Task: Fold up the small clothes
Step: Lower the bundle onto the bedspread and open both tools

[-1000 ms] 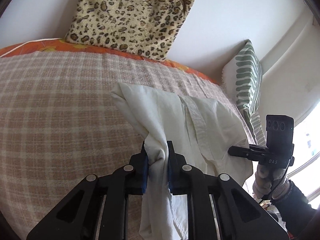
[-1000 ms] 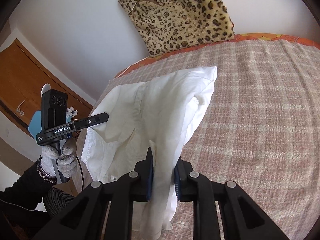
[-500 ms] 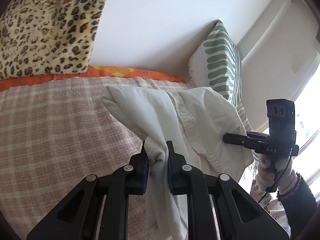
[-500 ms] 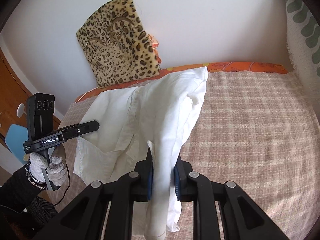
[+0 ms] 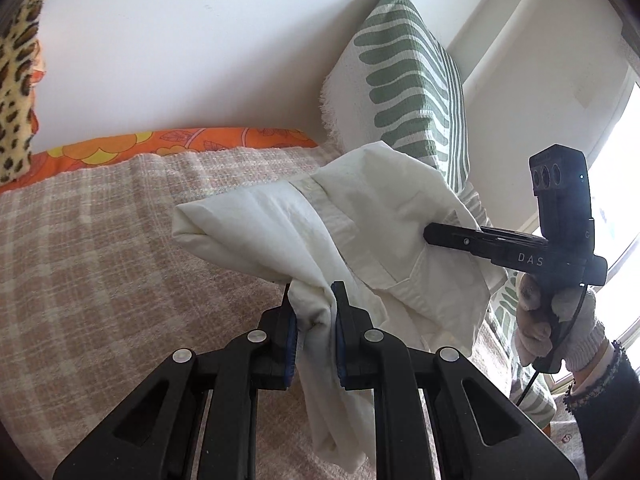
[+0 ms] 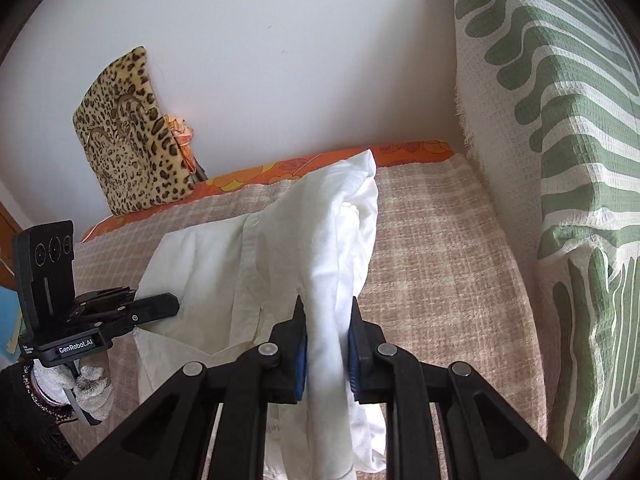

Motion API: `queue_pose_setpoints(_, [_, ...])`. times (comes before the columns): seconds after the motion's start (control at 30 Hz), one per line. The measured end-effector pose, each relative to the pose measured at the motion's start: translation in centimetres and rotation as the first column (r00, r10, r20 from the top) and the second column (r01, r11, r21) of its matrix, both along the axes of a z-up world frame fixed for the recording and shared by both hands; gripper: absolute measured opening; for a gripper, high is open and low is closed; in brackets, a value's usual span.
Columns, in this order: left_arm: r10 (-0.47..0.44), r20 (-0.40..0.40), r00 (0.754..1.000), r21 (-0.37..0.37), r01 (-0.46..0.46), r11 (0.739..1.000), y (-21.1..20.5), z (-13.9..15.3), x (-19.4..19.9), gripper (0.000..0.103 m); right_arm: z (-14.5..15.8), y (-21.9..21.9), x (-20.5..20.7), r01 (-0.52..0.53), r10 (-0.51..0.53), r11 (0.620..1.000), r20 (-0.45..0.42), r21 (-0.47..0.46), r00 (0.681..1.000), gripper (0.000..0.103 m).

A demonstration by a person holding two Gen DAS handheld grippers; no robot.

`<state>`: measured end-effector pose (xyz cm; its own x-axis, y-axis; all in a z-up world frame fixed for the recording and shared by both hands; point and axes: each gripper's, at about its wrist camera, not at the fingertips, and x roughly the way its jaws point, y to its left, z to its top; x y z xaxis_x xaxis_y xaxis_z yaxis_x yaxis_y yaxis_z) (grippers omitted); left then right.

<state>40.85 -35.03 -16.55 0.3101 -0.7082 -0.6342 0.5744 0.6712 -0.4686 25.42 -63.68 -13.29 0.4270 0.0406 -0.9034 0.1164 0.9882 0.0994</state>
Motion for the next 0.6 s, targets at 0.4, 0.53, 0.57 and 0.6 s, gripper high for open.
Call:
queue_pose_setpoints(0.4, [0.078, 0.041, 0.996, 0.163, -0.083, 0.983, -0.3, -0.9, 0.9, 0.026, -2.8, -2.6, 0.1, 0.121, -0.132, 0.976, -0.05, -0.18, 0.99, 0.039])
queue_pose_setpoints(0.53, [0.074, 0.072, 0.995, 0.165, -0.085, 0.983, 0.7, 0.4, 0.2, 0.029, -1.4, -2.0, -0.7, 0.146, -0.15, 0.974, -0.011, -0.173, 0.989, 0.06])
queue_pose_setpoints(0.57, [0.071, 0.083, 0.994, 0.163, -0.084, 0.983, 1.0, 0.8, -0.1, 0.03, -1.1, -1.7, -0.8, 0.147, -0.15, 0.973, -0.005, -0.177, 0.989, 0.061])
queue_pose_setpoints(0.6, [0.068, 0.096, 0.993, 0.161, -0.083, 0.983, 1.2, 1.3, -0.5, 0.037, -0.8, -1.3, -0.9, 0.15, -0.153, 0.971, -0.001, -0.187, 0.988, 0.062])
